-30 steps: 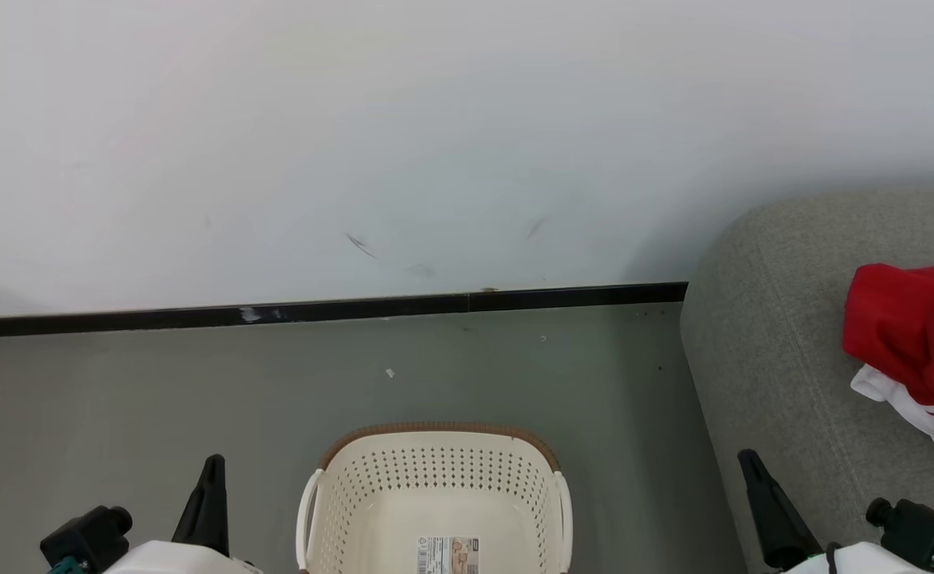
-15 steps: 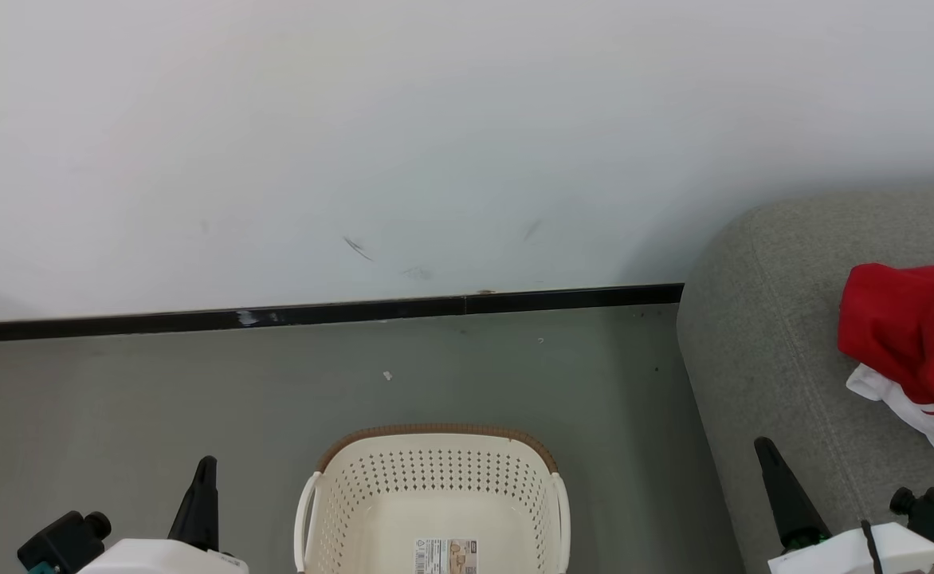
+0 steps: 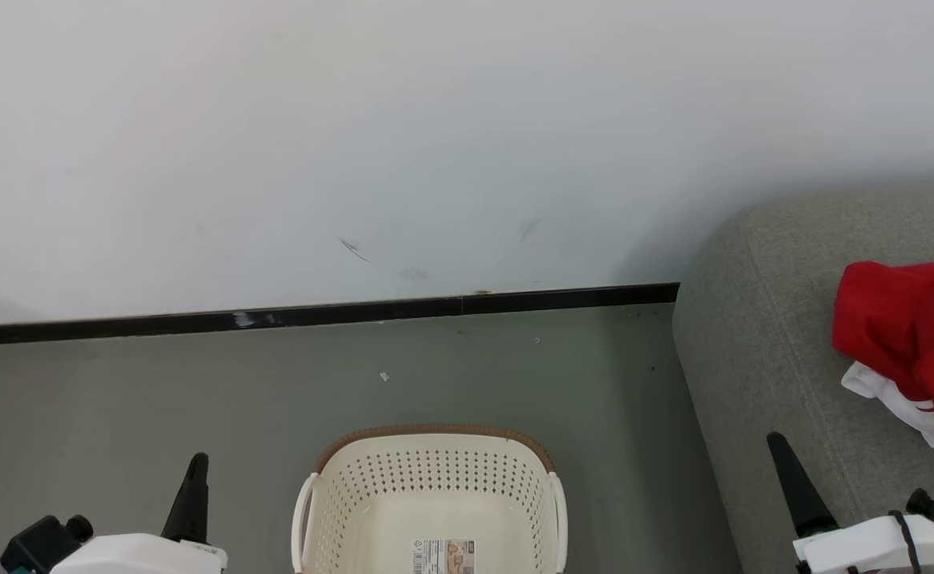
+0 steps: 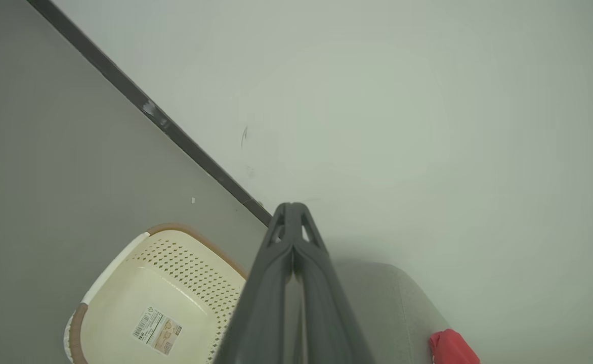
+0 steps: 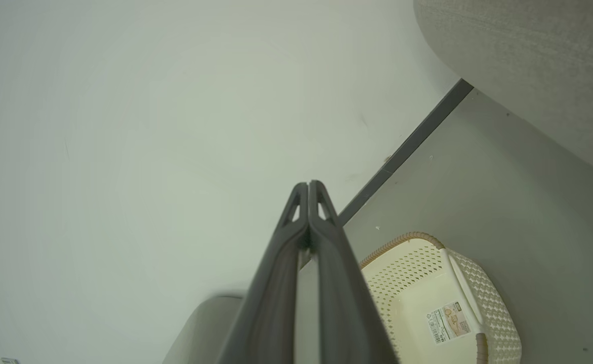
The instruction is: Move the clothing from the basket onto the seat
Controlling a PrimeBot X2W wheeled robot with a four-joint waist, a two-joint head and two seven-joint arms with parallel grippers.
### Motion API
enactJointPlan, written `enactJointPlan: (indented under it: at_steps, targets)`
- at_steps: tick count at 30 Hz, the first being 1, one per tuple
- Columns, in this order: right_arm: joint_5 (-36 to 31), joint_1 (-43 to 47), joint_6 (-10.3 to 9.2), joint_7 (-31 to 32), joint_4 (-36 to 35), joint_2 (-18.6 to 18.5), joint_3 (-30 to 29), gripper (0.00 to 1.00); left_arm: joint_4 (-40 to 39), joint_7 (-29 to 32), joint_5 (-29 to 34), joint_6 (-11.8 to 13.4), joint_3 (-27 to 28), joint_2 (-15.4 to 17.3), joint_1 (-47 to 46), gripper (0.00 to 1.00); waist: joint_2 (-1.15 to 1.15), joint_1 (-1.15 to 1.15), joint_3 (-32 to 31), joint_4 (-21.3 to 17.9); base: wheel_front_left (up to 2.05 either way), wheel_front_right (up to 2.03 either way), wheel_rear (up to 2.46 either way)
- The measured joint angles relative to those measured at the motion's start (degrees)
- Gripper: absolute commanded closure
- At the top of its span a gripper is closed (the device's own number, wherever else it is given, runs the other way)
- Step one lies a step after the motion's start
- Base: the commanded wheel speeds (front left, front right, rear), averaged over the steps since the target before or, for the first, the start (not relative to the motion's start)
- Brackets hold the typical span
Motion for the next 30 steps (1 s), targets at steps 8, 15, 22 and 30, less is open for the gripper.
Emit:
enactJointPlan:
  at_steps: [8, 15, 22, 30]
  targets:
    - [7.3, -2.2, 0.00, 1.2, 0.6, -0.8, -0.3, 1.00, 0.5, 1.5, -5.3, -1.4, 1.5, -0.4, -0.6, 1.00, 0.00, -0.04, 0.1, -0.2, 0.00, 0.00, 0.00]
    - [13.4, -2.4, -0.01, 2.5, 1.8, -1.2, -0.7, 1.00, 0.8, 2.7, -9.7, -2.6, 2.8, -0.7, -0.6, 1.00, 0.00, -0.06, 0.1, -0.4, 0.00, 0.00, 0.00]
    - [20.6, -4.1, -0.01, 3.5, 2.5, -1.7, -1.1, 1.00, 1.2, 4.3, -14.7, -3.9, 4.4, -1.5, -1.0, 1.00, 0.00, -0.06, 0.1, -0.6, 0.00, 0.00, 0.00]
    - [27.8, -4.6, -0.01, 4.7, 3.5, -2.4, -1.3, 1.00, 1.7, 5.8, -19.9, -5.1, 6.0, -1.8, -1.9, 1.00, 0.00, -0.07, 0.0, -0.8, 0.00, 0.00, 0.00]
